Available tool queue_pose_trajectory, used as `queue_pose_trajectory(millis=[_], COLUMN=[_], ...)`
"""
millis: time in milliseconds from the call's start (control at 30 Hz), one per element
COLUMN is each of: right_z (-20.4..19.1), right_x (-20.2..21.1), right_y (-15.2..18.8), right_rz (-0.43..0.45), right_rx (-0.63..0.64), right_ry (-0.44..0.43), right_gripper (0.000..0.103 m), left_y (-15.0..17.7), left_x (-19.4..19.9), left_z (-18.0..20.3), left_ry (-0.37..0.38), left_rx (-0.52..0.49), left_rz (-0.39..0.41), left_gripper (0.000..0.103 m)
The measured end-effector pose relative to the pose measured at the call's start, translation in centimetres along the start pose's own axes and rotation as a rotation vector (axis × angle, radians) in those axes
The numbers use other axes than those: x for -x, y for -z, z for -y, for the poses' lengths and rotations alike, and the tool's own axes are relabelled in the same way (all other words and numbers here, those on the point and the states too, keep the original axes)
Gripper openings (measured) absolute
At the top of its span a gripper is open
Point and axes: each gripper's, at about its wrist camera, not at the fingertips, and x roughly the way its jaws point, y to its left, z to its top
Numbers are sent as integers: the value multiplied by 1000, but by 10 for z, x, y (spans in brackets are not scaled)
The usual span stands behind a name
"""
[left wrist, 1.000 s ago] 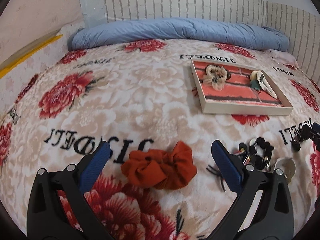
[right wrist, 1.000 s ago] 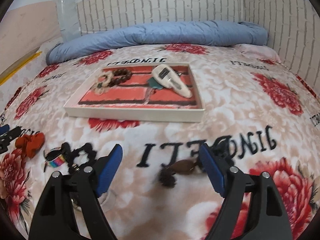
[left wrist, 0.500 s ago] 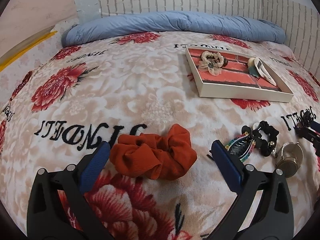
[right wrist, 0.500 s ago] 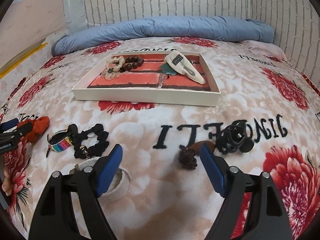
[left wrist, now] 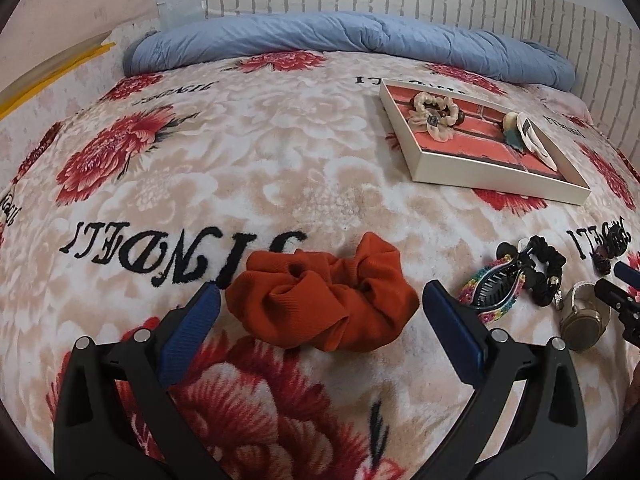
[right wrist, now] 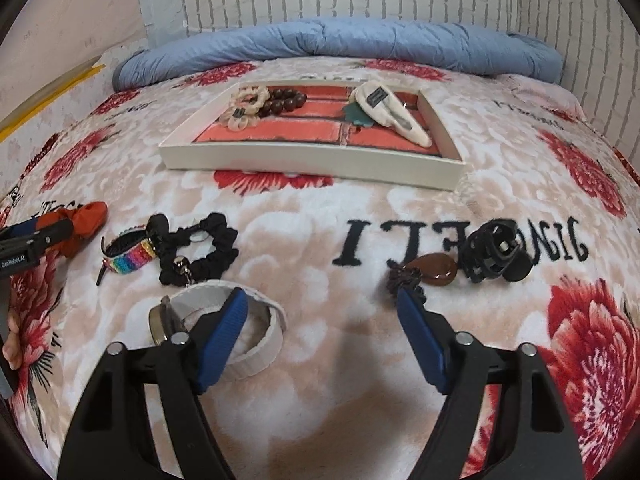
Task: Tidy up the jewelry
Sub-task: 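Grasp the orange scrunchie with the left tool while the right tool grasps the white watch, then carry the scrunchie and watch over the tray and lower them inside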
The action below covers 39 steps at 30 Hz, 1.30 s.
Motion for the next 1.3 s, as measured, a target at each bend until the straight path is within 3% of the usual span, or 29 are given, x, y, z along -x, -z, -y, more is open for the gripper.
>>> queue_pose_trajectory(millis=[367,533,733,800,867,1033,1300], right_z=[0,-6,-12,-14,-21,-26,-21], right_x=[-15,-17,-20,-19,-18,-14,-7], right_y=[3,2,5,5,5,5,0], right_rz=[-60,-85,-98,-100,-95,-86,-63], right_rx=[-11,1,17,27,55,83,72], right_ry=[-7,-45,-61,-67,-71,-57,-61], right_gripper=[68,52,41,34,19,14,10], left_y=[-1,-3,-2,-2,-2,-1,-2], left_x=[-23,-35,-34,-33,-33,-28,-19], left_z=[-2,2,7,7,7,5,5], left_ry=[40,75,102,108,114,124,105], left_rx=[3,-22,-43,-42,-37,-35,-37], left_rz=[-63,-103,-96,-94,-90,-80,-49], left_gripper=[97,82,63,57,48,32,22])
